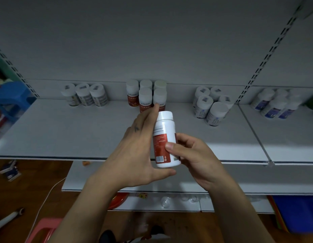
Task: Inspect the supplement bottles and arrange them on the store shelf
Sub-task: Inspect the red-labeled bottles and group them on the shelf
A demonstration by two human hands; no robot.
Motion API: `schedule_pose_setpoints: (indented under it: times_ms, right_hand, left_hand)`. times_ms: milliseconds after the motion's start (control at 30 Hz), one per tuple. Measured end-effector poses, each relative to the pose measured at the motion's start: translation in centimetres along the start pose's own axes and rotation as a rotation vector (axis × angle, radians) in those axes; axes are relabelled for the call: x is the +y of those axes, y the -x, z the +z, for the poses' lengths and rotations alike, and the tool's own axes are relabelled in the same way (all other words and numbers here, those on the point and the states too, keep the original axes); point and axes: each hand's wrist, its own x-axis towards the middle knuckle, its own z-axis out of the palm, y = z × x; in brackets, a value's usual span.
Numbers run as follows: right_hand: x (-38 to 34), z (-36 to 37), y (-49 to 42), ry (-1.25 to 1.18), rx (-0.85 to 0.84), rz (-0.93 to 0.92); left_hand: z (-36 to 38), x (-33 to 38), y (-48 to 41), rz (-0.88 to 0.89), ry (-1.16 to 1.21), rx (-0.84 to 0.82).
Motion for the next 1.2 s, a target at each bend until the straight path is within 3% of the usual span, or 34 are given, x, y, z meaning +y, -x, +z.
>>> schedule_pose_setpoints:
  times_ms: [200, 333, 533, 767, 1200]
  right_hand:
    - [-0.1, 0.2, 0.2, -0.016, 0.023, -0.037]
    - [0.0, -0.1, 0.0, -0.162, 0.022, 0.007]
    - [0.4, -1.3, 0.0, -0.418, -0.224, 0.067]
    - [0.2, -1.0, -0.2, -0.148, 0.01, -0.04]
    - [0.3, -2.4, -0.2, 0.019, 0.045, -0.089]
  left_hand:
    - [0.0, 0.2, 0.0, 0.04, 0.021, 0.013]
    - [0.2, 0.2, 0.0, 0.017, 0.092, 0.037]
    - [0.5, 0.1, 0.2, -0.024, 0.098, 0.034]
    - [0.6, 0.2, -0.2, -0.045, 0.111, -0.037]
    - [0.8, -0.1, 0.1, -0.098, 0.325, -0.068]
